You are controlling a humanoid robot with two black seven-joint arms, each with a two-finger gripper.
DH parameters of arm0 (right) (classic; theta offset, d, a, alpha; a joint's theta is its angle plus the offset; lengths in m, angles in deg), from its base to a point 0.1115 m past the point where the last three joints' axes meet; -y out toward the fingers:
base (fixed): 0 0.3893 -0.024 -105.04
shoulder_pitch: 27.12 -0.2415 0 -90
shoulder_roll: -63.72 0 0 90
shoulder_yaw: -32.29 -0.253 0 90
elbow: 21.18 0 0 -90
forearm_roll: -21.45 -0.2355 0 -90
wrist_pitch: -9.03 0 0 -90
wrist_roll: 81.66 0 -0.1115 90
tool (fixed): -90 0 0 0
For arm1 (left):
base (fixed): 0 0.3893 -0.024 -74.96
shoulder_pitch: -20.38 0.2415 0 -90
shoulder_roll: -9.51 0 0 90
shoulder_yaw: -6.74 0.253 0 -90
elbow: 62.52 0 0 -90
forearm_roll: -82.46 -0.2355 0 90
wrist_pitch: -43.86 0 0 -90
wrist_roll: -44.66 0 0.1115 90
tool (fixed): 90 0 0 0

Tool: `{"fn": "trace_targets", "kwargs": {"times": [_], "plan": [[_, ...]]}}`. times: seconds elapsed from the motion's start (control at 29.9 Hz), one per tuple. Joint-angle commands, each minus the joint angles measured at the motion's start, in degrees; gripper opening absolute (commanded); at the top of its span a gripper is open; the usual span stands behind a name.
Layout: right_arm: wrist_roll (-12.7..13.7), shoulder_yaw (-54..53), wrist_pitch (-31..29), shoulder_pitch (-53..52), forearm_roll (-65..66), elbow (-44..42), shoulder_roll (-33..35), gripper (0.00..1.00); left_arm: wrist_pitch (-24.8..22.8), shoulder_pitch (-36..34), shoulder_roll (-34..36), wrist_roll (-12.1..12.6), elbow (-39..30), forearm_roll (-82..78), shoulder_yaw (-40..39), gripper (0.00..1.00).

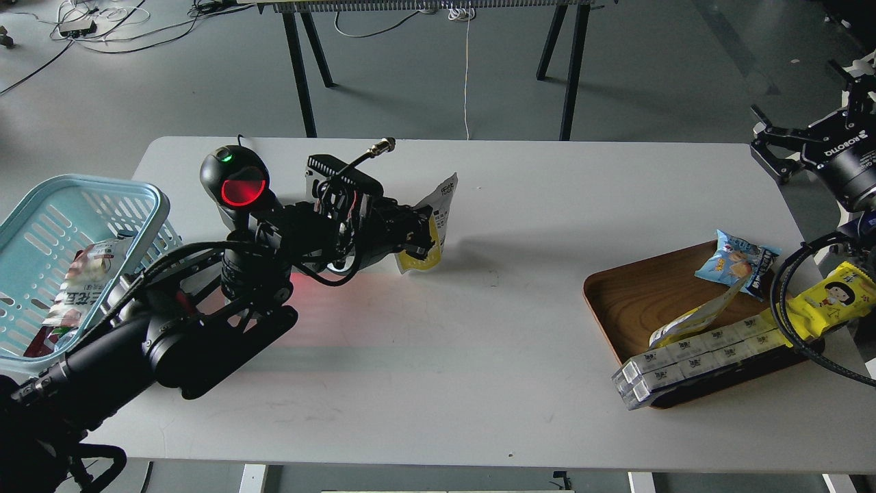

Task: Scan snack and place in basket
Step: 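Grasp the yellow snack bag with the left gripper and lift it, then hold the bag in front of the scanner with the left gripper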

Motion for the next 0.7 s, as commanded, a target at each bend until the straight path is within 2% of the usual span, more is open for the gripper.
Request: {"fn": "trace_targets", "kwargs": {"times": [0.0,0.23,0.43,0.57,0.67], "plan": [[0.00,-0.11,0.00,-0.07,-0.01,0.08,0.09,0.93,0.00,-1.63,0.43,-0.24,-0.50,-0.01,-0.01,0.00],[0.00,-0.03,0.00,-0.16,-0.01,0.08,0.09,0.93,0.00,-2.86,3.24,-1.30,-4.71,-0.01,-1.06,0.00],[0.00,-0.03,0.00,-0.25,-0.01,0.17,0.17,0.93,0.00,-5.76,8.77,-4.37,-9.98,-0.01,-1.06,0.00],[0.00,-0.03,0.00,-0.25,-0.01,0.08,0.18,0.93,0.00,-6.29,13.17,-7.71,-14.90,-0.01,-1.15,0.00],[0.00,-0.03,0.00,-0.25,0.00,0.08,0.18,0.93,0.00,-6.29,17.47,-8.77,-18.25,-0.01,-1.15,0.00]]}}
